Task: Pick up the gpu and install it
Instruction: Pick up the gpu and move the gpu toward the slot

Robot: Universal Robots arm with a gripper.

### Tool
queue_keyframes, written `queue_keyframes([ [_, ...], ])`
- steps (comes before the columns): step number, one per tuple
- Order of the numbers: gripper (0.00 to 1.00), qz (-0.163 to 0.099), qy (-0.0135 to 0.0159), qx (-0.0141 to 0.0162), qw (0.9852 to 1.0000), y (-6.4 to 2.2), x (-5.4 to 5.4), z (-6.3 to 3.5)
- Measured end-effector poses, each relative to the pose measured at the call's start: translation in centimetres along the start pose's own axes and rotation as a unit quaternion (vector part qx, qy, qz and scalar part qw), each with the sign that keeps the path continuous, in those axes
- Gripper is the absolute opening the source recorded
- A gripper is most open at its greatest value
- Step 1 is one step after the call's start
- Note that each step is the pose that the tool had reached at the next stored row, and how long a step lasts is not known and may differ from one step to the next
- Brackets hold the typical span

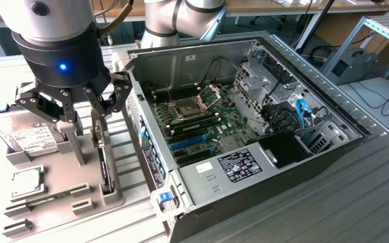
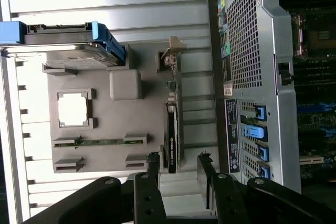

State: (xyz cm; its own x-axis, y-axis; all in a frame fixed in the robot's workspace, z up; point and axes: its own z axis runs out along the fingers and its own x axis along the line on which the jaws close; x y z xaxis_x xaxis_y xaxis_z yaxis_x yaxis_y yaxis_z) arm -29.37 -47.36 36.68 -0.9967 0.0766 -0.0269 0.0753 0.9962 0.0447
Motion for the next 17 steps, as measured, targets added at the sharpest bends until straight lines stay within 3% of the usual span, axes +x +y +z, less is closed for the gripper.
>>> queue_keyframes([
  [2, 0.42, 0.0, 0.0, 0.0, 1.0, -0.06, 0.2, 0.89],
  [17, 0.42, 0.0, 0.0, 0.0, 1.0, -0.12, 0.3, 2.33],
])
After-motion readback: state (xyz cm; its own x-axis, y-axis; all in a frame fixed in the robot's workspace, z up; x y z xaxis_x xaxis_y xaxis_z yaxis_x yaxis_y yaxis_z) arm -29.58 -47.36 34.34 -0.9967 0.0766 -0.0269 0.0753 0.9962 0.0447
